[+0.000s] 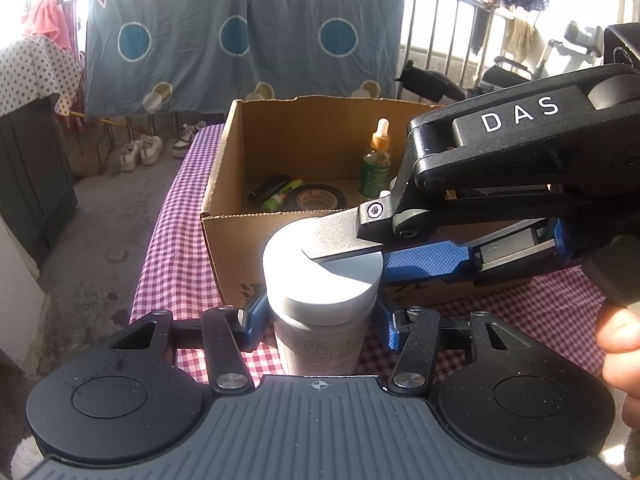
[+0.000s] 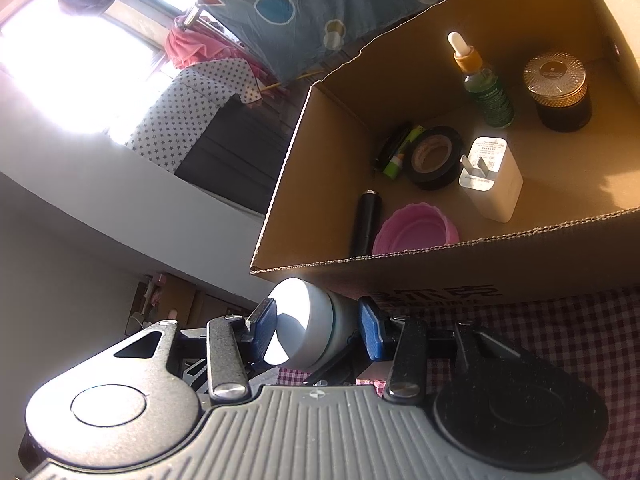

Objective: Organize rigid objects
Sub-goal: 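Close the right tool around the white bottle's cap, then carry the white bottle with the right tool into the box and release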

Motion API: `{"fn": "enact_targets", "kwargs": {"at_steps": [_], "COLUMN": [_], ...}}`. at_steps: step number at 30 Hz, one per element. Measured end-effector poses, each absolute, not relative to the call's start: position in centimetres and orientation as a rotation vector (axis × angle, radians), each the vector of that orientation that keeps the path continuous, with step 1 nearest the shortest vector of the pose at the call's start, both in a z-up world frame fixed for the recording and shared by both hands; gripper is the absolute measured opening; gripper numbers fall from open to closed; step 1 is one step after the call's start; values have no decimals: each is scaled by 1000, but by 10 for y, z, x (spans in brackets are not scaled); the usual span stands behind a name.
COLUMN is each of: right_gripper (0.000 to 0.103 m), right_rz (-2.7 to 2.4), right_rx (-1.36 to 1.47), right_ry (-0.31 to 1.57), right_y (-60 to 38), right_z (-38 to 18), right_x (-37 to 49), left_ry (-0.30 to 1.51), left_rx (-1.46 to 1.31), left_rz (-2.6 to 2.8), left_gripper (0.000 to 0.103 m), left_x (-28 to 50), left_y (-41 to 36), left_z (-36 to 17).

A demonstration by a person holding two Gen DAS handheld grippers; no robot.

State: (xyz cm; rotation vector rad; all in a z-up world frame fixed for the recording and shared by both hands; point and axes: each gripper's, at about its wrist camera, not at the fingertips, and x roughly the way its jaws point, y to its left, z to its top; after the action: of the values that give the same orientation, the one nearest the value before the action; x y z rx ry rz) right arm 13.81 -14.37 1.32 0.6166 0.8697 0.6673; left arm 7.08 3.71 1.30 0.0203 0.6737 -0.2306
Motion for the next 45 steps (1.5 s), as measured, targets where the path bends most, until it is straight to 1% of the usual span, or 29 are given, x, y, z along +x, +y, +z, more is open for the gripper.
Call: {"fn": "enact_targets", "kwargs": {"at_steps": [6, 12, 18, 22, 26, 31, 36, 37, 39, 45], "right_gripper": [47, 48, 49, 49, 49, 49, 49, 49, 45, 47], "right_rz": [727, 792, 773, 696, 605, 523, 486, 483, 481, 473], "right_rx": [637, 645, 635, 622, 653, 730, 765, 767, 751, 710], "right_ry": [808, 693, 563, 523, 551, 644, 714, 722, 713, 694], "right_y": [-148, -157, -186, -216, -248, -280, -294, -294, -295, -301], "right_z": [36, 80, 129, 142, 127, 80, 42, 38, 34, 35], "right_x": [118, 108, 114, 123, 142, 169, 190, 193, 195, 196], "left_ry": [621, 519, 430, 426, 484, 602, 707, 718, 732, 771], "left_rx": [37, 95, 139, 127, 117, 129, 127, 130, 126, 97], "left_rz": [-218, -211, -277, -358, -445, -513, -538, -538, -533, -547], "left_gripper": [53, 53, 53, 53, 53, 53, 53, 53, 53, 53], "left_x": [52, 44, 65, 88, 117, 143, 161, 163, 167, 171], "left_y": [39, 34, 8, -16, -43, -68, -76, -76, -77, -82], "left_z": [40, 82, 119, 124, 108, 72, 40, 36, 32, 23]}}
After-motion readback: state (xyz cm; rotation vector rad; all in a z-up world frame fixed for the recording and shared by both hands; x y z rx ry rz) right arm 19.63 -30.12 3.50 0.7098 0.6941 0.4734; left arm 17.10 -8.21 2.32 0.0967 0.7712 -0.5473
